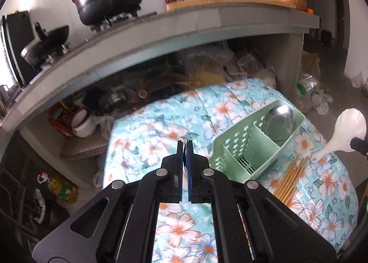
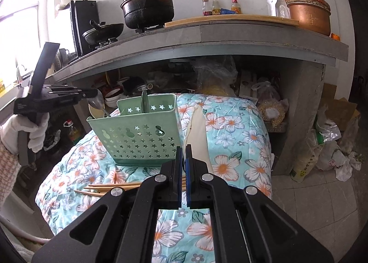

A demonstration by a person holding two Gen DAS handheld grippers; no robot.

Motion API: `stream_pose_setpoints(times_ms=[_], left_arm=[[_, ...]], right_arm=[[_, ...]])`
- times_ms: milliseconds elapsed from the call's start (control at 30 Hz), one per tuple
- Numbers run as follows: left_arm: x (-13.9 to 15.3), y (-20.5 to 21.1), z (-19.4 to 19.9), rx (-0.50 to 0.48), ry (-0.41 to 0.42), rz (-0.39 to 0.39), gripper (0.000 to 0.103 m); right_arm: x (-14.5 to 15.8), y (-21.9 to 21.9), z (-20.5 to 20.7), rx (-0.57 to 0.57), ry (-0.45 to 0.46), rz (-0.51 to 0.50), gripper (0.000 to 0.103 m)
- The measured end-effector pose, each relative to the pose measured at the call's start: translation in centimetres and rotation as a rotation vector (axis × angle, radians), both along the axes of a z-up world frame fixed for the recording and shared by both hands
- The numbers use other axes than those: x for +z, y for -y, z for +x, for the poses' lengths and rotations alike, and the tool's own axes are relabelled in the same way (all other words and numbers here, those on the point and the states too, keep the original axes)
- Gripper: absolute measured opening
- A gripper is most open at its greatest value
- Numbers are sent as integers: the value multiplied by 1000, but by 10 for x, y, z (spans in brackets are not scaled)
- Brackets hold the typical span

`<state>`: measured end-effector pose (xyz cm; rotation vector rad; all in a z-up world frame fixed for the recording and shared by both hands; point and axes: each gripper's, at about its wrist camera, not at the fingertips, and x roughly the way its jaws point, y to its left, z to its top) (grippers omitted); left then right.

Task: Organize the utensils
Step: 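Carry the rice paddle with the right gripper and spoon with the left toward the holder, then open the left gripper to drop the spoon in while the right releases the paddle into the holder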

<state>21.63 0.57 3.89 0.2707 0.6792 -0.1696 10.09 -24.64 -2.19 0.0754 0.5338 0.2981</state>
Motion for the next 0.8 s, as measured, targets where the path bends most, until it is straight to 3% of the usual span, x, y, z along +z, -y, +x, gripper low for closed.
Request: stream_pose_setpoints(times_ms=[133, 200, 433, 667, 800], left_arm=[[-3, -9, 9, 7, -20, -110, 8], [0, -18, 9, 8, -14, -188, 21], [14, -56, -5, 46, 71, -440, 38], [19, -84, -43, 92, 161, -549, 48], [1, -94, -57, 117, 135, -552, 51]], right_arm=[[1, 2, 2, -2, 1, 6, 3], [2, 4, 3, -1, -3, 17, 3], [12, 8, 4, -7, 16, 47, 3], [55, 18, 10, 14, 97, 108, 3], [91, 20, 17, 64, 165, 173, 3]])
